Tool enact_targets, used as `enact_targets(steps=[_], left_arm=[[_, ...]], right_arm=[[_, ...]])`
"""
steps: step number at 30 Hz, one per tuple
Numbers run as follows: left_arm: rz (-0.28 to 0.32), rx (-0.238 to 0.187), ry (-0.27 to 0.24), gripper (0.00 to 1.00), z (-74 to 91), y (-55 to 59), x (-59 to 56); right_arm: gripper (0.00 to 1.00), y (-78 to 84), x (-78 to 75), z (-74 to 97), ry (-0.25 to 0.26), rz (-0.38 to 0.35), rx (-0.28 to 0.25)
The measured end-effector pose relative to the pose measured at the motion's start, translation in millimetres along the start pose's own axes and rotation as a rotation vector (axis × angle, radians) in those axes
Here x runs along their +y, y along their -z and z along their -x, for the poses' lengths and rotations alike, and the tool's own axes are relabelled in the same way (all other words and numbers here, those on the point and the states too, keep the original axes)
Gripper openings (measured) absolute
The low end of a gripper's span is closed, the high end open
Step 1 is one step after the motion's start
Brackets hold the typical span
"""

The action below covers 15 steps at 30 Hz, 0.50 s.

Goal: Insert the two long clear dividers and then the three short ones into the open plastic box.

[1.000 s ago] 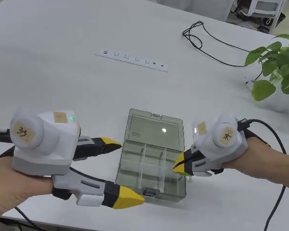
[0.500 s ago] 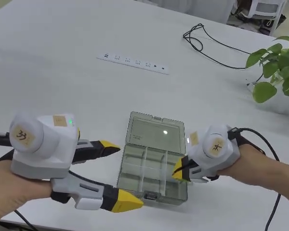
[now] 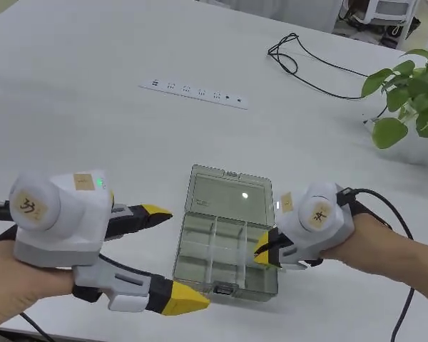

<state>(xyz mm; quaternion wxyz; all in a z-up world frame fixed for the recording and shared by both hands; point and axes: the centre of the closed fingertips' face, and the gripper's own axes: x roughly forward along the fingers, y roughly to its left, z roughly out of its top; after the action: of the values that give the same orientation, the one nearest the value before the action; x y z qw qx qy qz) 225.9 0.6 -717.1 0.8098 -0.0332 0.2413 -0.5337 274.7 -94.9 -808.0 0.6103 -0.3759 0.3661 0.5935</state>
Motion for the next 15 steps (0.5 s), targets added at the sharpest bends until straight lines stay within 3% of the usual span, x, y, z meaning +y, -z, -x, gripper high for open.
enact_targets(steps=[8,15], left_arm=[[-0.01,0.005,-0.017,0.95,3.9,2.5,3.4],[-0.023,0.008,-0.03,0.98,9.1,2.2,7.6]], right_arm=[[0.14,-3.0,-5.5,30.4,0.072,-0.077,-0.083],[0.25,1.3,0.8,59.8,0.126,-0.149,-0.15]])
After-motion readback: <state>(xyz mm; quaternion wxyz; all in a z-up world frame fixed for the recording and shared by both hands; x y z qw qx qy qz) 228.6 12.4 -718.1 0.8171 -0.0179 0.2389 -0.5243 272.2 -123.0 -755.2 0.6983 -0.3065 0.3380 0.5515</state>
